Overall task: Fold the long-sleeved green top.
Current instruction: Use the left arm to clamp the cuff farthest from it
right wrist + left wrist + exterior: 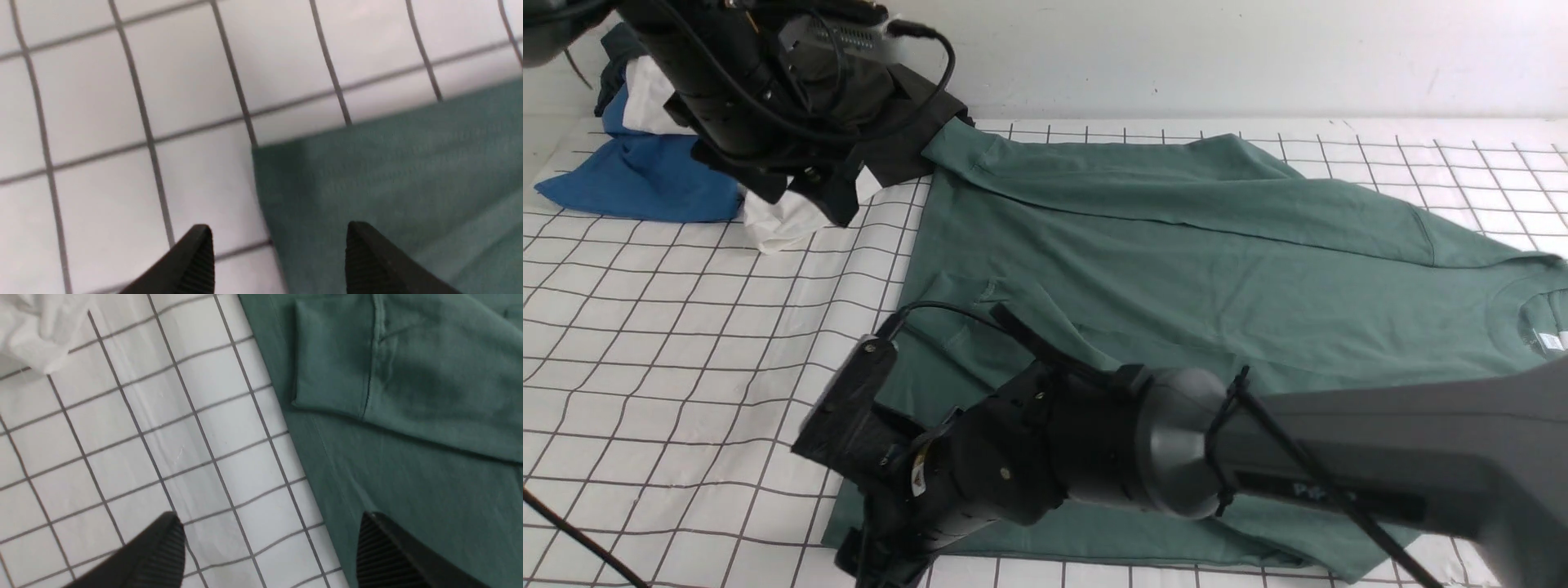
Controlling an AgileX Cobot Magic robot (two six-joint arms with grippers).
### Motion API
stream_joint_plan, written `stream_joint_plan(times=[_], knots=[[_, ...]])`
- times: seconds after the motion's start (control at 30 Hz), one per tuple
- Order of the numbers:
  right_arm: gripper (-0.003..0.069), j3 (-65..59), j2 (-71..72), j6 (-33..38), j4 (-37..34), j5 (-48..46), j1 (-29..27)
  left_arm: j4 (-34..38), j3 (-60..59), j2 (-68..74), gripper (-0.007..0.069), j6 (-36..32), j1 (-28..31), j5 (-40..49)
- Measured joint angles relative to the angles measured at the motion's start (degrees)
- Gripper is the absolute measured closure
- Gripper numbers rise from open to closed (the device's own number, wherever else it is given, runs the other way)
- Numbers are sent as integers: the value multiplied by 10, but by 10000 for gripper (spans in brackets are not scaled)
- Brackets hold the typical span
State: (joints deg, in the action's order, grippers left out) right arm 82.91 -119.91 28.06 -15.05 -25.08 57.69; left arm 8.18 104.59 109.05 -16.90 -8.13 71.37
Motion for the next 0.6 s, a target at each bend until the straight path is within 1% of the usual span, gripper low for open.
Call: stream_joint_plan(times=[0.07, 0.17, 0.3, 0.33, 0.37, 0.4, 0.47, 0.5, 0.6], knots=[[251, 2, -7, 3, 0, 35, 5, 1, -9, -6, 107, 0, 0, 0], [266, 2, -17, 7, 0, 53, 6, 7, -11, -6, 107, 0, 0, 0], [372, 4, -39, 30, 10, 69, 5, 19, -11, -6, 107, -1, 0, -1], [411, 4, -40, 33, 15, 70, 5, 20, -12, -6, 107, -1, 0, -1], [428, 4, -40, 33, 16, 72, 5, 20, -12, -6, 107, -1, 0, -1], [464, 4, -41, 34, 18, 72, 5, 20, -12, -6, 107, -1, 0, -1], [561, 4, -41, 35, 22, 74, 6, 21, -12, -6, 107, -1, 0, -8], [627, 5, -41, 36, 22, 73, 6, 21, -12, -6, 107, -1, 0, -19], [659, 5, -34, 36, 22, 57, 6, 22, -12, -6, 107, 0, 0, -43]])
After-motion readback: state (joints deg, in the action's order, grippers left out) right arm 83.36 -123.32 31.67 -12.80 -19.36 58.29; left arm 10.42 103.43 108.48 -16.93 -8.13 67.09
